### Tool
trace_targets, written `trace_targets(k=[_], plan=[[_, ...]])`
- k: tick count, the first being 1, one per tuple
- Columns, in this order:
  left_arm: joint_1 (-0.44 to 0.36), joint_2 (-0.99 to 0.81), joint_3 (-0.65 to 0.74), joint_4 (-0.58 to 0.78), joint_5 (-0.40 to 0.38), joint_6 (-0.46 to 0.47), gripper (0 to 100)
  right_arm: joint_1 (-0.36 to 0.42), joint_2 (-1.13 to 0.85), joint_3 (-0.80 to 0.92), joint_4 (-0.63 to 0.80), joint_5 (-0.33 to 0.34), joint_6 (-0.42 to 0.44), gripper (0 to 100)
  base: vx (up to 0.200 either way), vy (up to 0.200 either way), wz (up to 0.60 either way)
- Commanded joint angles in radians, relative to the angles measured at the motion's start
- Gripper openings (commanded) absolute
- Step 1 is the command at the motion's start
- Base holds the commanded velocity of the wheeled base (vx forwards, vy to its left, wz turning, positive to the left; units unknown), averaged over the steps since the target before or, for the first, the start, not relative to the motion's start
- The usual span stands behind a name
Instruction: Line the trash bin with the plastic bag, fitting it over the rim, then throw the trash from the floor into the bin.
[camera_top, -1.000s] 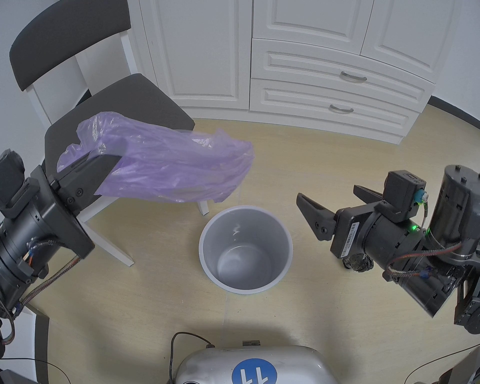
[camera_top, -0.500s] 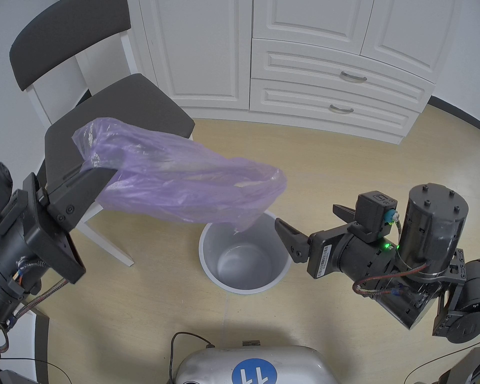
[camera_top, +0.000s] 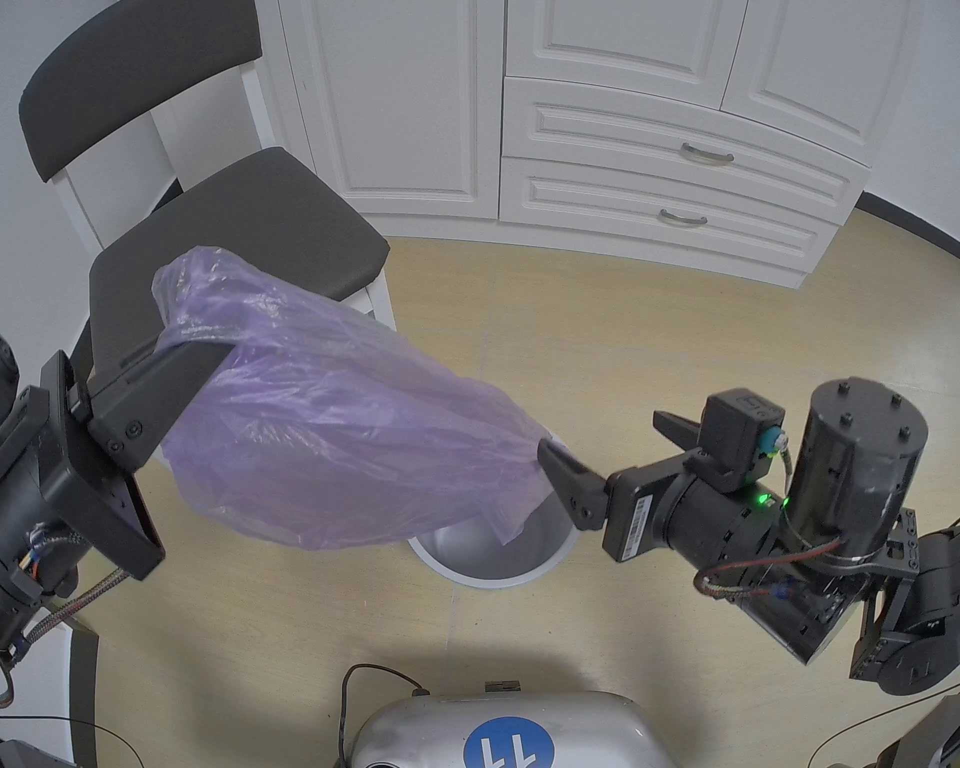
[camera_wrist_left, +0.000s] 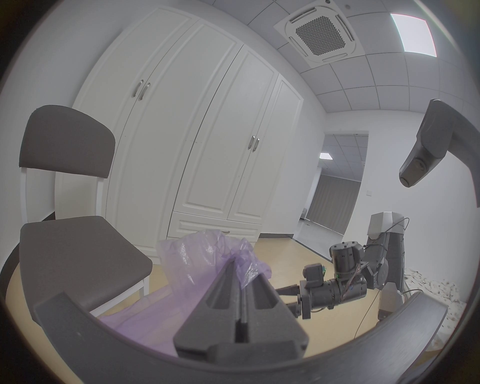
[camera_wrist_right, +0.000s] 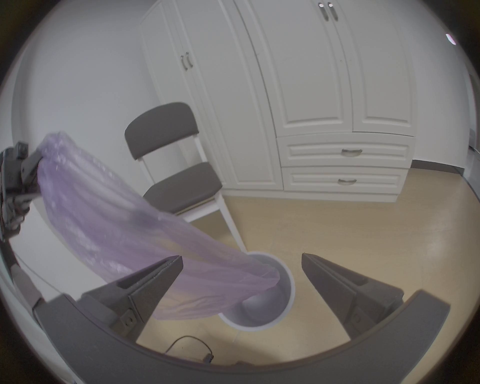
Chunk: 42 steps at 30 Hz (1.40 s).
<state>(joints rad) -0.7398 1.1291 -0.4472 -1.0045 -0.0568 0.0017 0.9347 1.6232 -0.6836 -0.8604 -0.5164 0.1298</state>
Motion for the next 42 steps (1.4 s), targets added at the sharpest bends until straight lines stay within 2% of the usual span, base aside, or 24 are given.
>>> trace_targets(k=[1, 2, 8, 14, 18, 26, 32, 42], plan=[[0.0, 0.001, 0.001, 0.0, 0.0, 0.0, 0, 0.006, 0.024, 0.022, -0.002, 0.01, -0.002, 100, 0.0, 0.0, 0.0], [0.0, -0.002, 0.001, -0.002, 0.0, 0.0, 0, 0.032, 0.04, 0.03, -0.003, 0.029, -0.001, 100, 0.0, 0.0, 0.0], [0.0, -0.006, 0.001, -0.002, 0.0, 0.001, 0, 0.05, 0.093, 0.035, -0.005, 0.041, 0.007, 100, 0.0, 0.0, 0.0], [0.0, -0.023, 0.001, -0.002, 0.0, 0.001, 0, 0.158, 0.112, 0.062, -0.003, 0.105, 0.077, 100, 0.0, 0.0, 0.0], [0.0, -0.042, 0.001, 0.0, -0.001, 0.001, 0, 0.167, 0.096, 0.067, -0.006, 0.102, 0.079, 100, 0.0, 0.0, 0.0], [-0.001, -0.137, 0.007, 0.115, -0.018, 0.004, 0, 0.084, -0.049, 0.058, 0.008, 0.105, 0.054, 100, 0.0, 0.0, 0.0], [-0.001, -0.183, 0.009, 0.179, -0.067, 0.006, 0, 0.004, -0.108, 0.045, 0.015, 0.11, 0.033, 100, 0.0, 0.0, 0.0], [0.0, -0.18, 0.001, 0.181, -0.069, 0.004, 0, -0.004, -0.075, 0.047, 0.015, 0.128, 0.034, 100, 0.0, 0.0, 0.0]])
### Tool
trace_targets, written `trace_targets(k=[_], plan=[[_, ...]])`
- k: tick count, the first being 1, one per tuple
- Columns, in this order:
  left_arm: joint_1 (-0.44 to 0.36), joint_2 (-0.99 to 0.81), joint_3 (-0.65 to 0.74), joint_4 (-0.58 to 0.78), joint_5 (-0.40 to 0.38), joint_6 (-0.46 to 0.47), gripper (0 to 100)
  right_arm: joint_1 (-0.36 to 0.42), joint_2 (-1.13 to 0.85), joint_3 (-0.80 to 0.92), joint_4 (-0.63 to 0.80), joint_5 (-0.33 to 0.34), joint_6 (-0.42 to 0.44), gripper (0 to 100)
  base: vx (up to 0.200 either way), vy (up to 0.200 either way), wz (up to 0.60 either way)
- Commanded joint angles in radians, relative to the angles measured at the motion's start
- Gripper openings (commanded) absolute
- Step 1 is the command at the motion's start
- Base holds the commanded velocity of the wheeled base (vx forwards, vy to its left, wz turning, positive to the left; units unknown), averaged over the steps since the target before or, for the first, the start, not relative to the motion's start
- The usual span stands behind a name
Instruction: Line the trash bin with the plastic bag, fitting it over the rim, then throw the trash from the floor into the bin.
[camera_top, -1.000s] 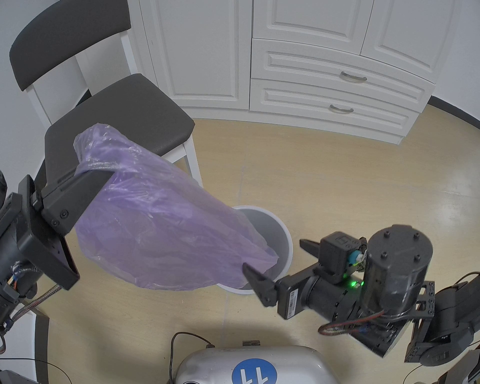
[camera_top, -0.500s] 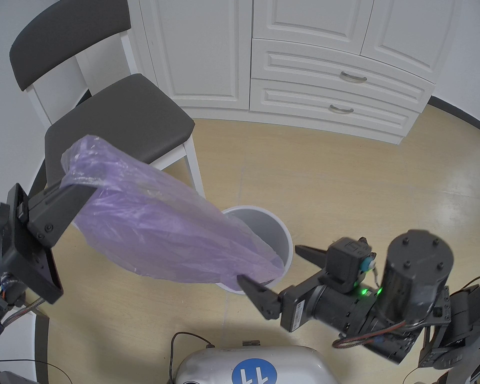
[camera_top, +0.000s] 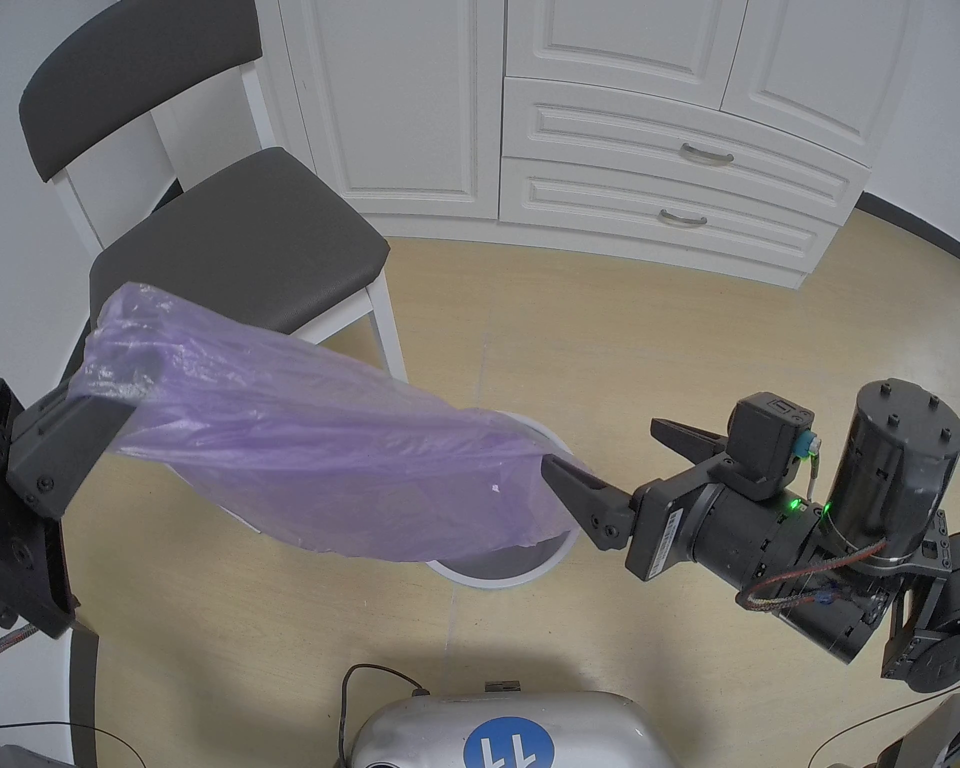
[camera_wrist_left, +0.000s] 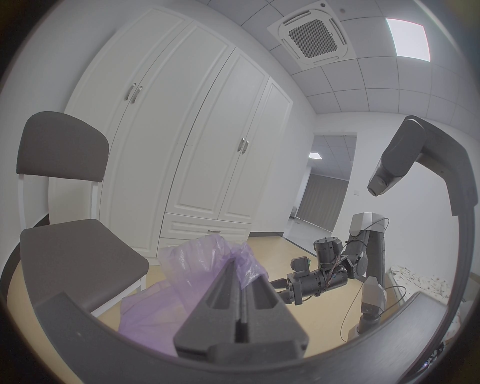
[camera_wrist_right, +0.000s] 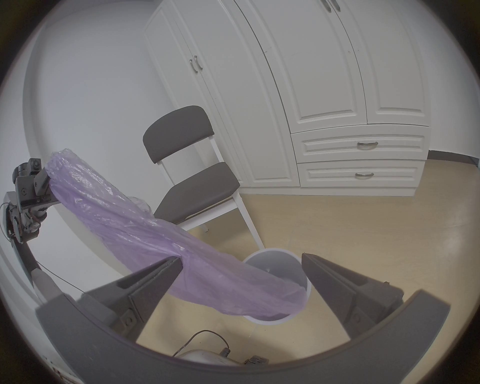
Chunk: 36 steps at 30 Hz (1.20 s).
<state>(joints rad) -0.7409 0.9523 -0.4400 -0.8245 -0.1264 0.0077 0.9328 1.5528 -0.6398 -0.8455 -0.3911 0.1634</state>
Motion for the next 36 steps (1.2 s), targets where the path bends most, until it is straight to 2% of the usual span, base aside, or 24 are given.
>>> trace_targets(k=[1, 13, 21, 22, 26, 31, 36], plan=[[0.001, -0.001, -0.009, 0.001, 0.001, -0.002, 0, 0.003, -0.019, 0.008, 0.0, 0.003, -0.001, 100, 0.0, 0.0, 0.0], [0.006, 0.008, -0.016, 0.002, 0.01, -0.003, 0, 0.0, -0.117, 0.025, 0.008, 0.005, -0.03, 100, 0.0, 0.0, 0.0], [0.035, 0.04, -0.039, 0.004, 0.017, -0.011, 0, 0.103, -0.243, 0.061, 0.18, 0.021, -0.047, 100, 0.0, 0.0, 0.0], [0.061, 0.066, -0.049, 0.001, 0.017, -0.015, 0, 0.141, -0.263, 0.092, 0.226, 0.04, -0.071, 100, 0.0, 0.0, 0.0], [0.097, 0.097, -0.065, -0.015, 0.017, -0.043, 0, 0.156, -0.264, 0.146, 0.226, 0.066, -0.134, 100, 0.0, 0.0, 0.0], [0.103, 0.085, -0.068, -0.015, 0.011, -0.072, 0, 0.129, -0.246, 0.114, 0.226, 0.07, -0.13, 100, 0.0, 0.0, 0.0], [0.094, 0.068, -0.062, -0.015, 0.005, -0.071, 0, 0.116, -0.171, 0.078, 0.203, 0.069, -0.059, 100, 0.0, 0.0, 0.0]])
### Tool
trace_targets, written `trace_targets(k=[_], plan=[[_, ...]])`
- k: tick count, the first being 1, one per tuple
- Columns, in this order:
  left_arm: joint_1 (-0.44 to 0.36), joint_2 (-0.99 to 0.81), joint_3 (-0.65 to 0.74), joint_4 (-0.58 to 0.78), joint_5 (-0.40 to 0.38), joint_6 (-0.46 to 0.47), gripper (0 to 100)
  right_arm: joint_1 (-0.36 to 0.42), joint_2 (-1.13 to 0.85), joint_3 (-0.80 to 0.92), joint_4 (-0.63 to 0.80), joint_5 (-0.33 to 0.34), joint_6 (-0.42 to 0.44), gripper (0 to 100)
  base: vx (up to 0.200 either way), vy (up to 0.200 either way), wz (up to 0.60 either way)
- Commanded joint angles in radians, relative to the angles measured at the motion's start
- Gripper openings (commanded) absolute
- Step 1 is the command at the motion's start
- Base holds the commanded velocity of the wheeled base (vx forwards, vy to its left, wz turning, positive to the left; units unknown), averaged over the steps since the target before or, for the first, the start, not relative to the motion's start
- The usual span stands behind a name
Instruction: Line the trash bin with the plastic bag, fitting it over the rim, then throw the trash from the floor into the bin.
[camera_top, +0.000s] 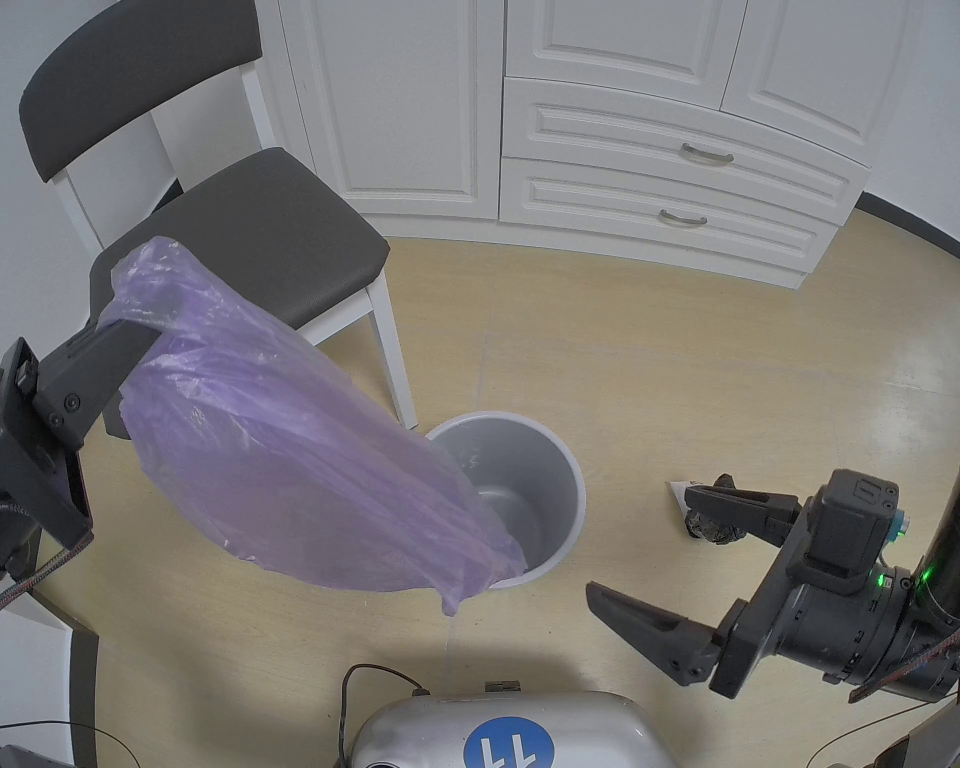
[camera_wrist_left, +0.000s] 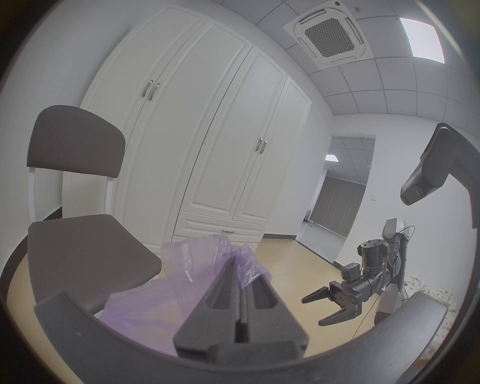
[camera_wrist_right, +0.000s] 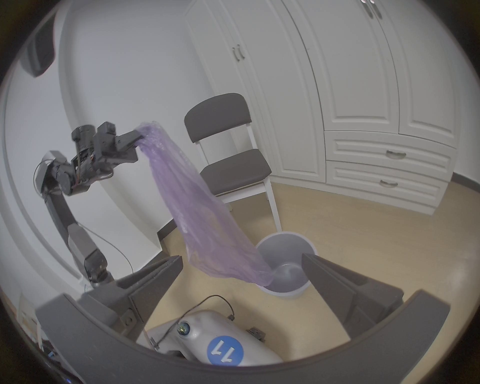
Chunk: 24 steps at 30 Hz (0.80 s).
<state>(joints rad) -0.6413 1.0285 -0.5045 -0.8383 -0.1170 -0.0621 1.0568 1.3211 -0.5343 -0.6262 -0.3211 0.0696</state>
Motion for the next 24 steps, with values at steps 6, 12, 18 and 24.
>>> trace_targets(k=[6, 12, 18, 24], plan=[[-0.049, -0.065, 0.004, 0.011, -0.004, -0.001, 0, -0.017, 0.185, -0.049, -0.122, -0.006, 0.082, 100, 0.0, 0.0, 0.0], [-0.095, -0.104, 0.011, 0.015, -0.001, 0.007, 0, -0.02, 0.34, -0.085, -0.21, -0.007, 0.153, 100, 0.0, 0.0, 0.0], [-0.095, -0.114, 0.011, 0.015, 0.0, 0.007, 0, -0.031, 0.409, -0.124, -0.248, -0.01, 0.193, 100, 0.0, 0.0, 0.0], [-0.095, -0.116, 0.011, 0.015, -0.003, 0.007, 0, -0.028, 0.414, -0.15, -0.244, -0.012, 0.23, 100, 0.0, 0.0, 0.0]])
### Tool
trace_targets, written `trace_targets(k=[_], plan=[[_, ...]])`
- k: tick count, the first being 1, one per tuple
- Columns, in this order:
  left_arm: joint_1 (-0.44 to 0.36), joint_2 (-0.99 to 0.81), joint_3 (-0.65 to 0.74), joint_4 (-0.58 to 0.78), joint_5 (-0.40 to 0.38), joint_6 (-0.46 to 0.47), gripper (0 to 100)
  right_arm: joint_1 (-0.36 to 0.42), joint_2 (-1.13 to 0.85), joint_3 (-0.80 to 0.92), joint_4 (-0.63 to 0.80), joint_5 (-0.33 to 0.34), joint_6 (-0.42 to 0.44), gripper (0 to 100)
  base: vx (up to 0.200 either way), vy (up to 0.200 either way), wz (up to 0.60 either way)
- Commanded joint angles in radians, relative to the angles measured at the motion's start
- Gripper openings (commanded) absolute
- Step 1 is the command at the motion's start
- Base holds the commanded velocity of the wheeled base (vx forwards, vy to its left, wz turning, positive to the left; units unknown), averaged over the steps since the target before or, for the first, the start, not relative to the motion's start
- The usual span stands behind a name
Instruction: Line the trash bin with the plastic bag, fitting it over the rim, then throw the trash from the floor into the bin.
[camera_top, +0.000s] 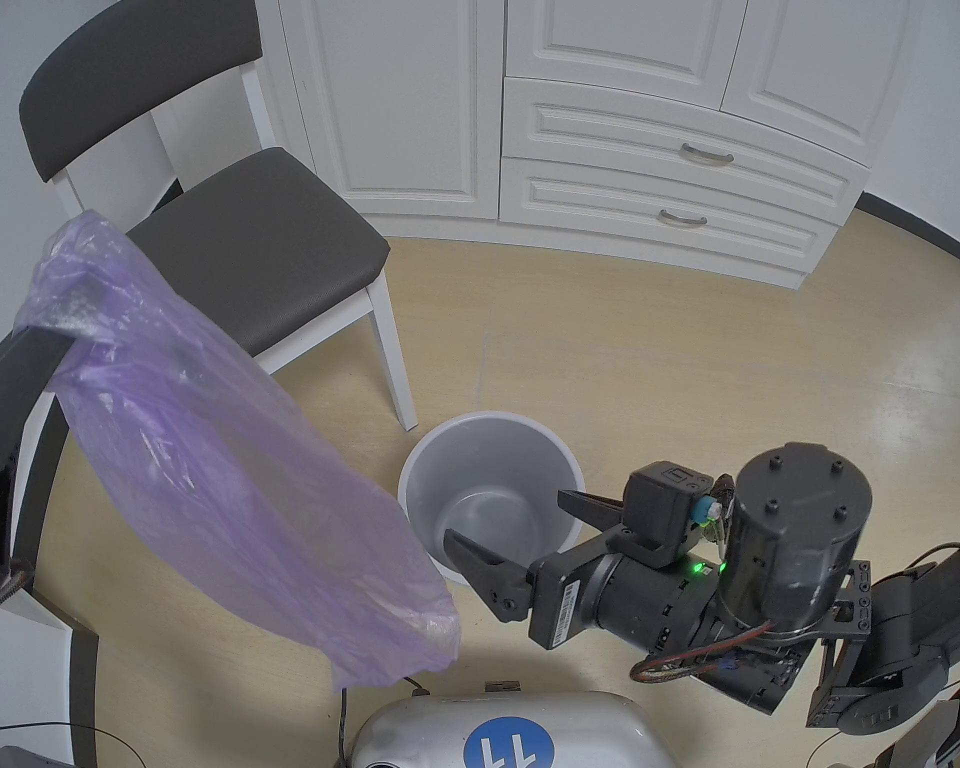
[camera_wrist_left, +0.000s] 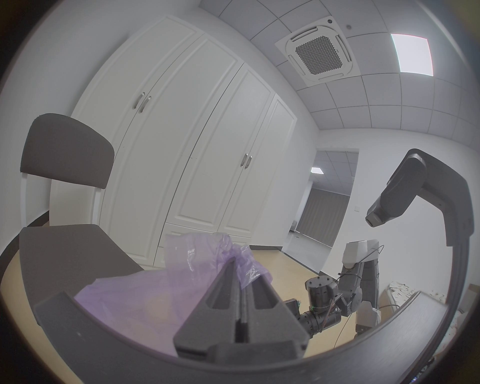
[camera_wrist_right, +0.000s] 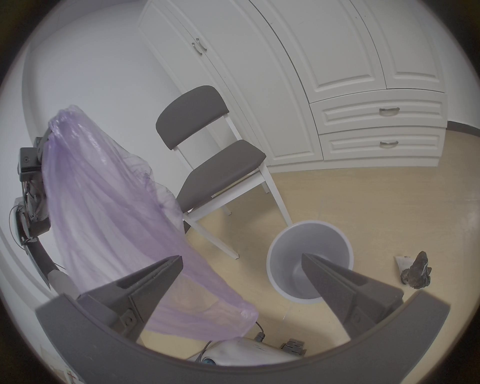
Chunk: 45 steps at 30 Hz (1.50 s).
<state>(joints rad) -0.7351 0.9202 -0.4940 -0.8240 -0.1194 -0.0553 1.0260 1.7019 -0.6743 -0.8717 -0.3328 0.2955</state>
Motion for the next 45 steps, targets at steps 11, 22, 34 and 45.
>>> trace_targets(k=[11, 22, 34, 45], plan=[[-0.001, 0.009, -0.001, 0.003, 0.007, 0.0, 0, 0.102, -0.034, 0.044, 0.019, -0.035, -0.018, 100, 0.0, 0.0, 0.0], [-0.001, 0.014, -0.001, 0.003, 0.009, 0.0, 0, 0.123, -0.137, 0.124, 0.03, -0.065, -0.147, 100, 0.0, 0.0, 0.0], [-0.001, 0.019, 0.0, 0.003, 0.009, 0.0, 0, 0.154, 0.048, 0.081, -0.006, -0.049, -0.052, 100, 0.0, 0.0, 0.0], [-0.001, 0.011, 0.0, 0.003, 0.007, 0.0, 0, 0.06, 0.096, 0.03, -0.026, -0.037, -0.038, 100, 0.0, 0.0, 0.0]])
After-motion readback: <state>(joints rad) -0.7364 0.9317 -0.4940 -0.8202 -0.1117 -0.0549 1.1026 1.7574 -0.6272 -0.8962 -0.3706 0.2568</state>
